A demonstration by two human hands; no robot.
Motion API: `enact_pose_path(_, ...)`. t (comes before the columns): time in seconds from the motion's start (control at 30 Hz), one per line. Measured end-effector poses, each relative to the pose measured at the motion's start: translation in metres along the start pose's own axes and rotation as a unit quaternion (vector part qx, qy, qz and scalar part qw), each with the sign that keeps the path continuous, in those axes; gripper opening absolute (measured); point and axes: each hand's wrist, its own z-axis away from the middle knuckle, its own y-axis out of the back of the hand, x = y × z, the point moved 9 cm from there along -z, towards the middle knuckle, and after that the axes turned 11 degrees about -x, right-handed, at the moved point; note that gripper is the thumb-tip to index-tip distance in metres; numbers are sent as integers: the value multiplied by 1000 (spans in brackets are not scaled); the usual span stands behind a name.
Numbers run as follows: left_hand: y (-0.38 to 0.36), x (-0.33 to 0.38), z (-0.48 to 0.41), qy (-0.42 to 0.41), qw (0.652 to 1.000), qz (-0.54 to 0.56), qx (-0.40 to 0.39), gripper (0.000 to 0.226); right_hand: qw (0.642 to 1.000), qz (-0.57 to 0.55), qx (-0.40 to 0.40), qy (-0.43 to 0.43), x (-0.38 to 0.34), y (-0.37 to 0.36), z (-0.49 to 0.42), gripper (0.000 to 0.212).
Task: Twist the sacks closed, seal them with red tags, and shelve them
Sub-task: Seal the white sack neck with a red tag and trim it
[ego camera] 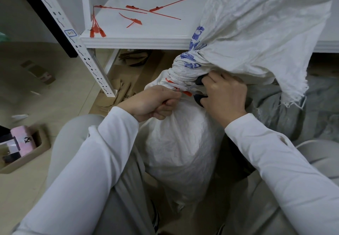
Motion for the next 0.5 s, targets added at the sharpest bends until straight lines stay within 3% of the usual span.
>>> enact_pose_path(0.5, 23, 6, 11, -9, 997, 51, 53, 52, 998, -46, -35, 0, 5, 4, -5, 36)
